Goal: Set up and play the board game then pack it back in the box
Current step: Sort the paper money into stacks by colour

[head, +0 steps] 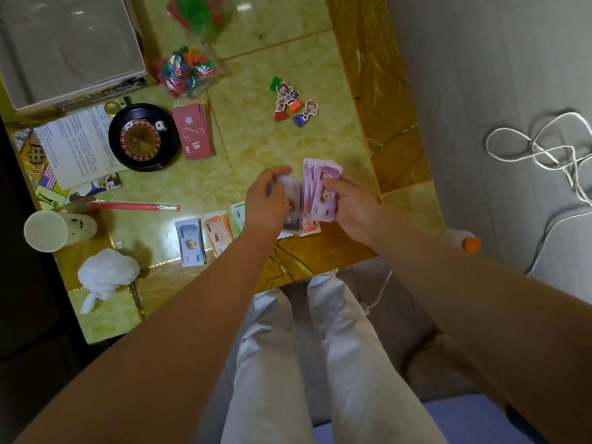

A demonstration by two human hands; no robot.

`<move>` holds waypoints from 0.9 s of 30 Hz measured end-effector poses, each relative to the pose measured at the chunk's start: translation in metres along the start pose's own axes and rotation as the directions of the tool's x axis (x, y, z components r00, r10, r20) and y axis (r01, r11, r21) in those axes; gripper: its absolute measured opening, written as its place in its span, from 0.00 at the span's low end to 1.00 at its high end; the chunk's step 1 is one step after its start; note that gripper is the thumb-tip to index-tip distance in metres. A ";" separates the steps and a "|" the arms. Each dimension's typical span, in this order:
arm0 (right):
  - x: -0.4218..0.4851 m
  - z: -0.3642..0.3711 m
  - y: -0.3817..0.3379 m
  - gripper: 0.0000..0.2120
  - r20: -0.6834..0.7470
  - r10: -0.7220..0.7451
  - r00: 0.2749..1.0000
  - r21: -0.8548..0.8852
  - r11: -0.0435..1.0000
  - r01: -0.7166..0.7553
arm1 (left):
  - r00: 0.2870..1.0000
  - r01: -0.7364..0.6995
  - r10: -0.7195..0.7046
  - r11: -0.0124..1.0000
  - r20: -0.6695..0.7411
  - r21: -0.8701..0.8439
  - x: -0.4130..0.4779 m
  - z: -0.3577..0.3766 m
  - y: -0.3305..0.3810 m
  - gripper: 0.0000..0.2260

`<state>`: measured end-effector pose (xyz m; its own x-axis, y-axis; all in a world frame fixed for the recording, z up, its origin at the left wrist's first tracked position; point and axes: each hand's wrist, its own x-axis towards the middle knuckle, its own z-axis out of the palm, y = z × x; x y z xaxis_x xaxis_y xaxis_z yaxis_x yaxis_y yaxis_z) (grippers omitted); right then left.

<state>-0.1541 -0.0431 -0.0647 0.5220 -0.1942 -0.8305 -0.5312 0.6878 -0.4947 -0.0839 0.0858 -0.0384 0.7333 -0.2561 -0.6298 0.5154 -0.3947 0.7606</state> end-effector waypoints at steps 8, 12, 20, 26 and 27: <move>0.009 -0.003 0.001 0.17 -0.073 -0.050 0.996 -0.075 0.996 0.045 | 1.000 0.027 -0.027 0.997 0.000 0.075 0.005 0.015 -0.004 0.18; 0.001 0.002 -0.006 0.16 -0.105 0.008 0.994 -0.057 0.998 -0.014 | 0.982 0.188 -0.189 0.971 0.007 -0.148 0.008 0.021 0.000 0.17; 0.016 -0.009 -0.010 0.23 -0.188 -0.022 0.982 -0.122 0.993 -0.001 | 0.999 0.038 -0.041 0.997 0.034 0.063 0.015 0.030 0.002 0.18; 0.019 -0.015 -0.019 0.11 -0.175 -0.075 0.982 -0.313 0.950 0.017 | 1.000 -0.017 0.011 0.977 0.025 0.213 0.020 0.053 0.010 0.19; 0.019 -0.016 -0.022 0.10 -0.173 -0.087 0.981 -0.320 0.947 0.028 | 1.000 -0.020 0.016 0.976 0.022 0.216 0.020 0.056 0.012 0.19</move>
<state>-0.1433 -0.0734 -0.0732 0.4432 -0.3712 -0.8160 -0.7019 0.4225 -0.5734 -0.0878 0.0262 -0.0511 0.7315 -0.2816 -0.6210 0.3927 -0.5705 0.7213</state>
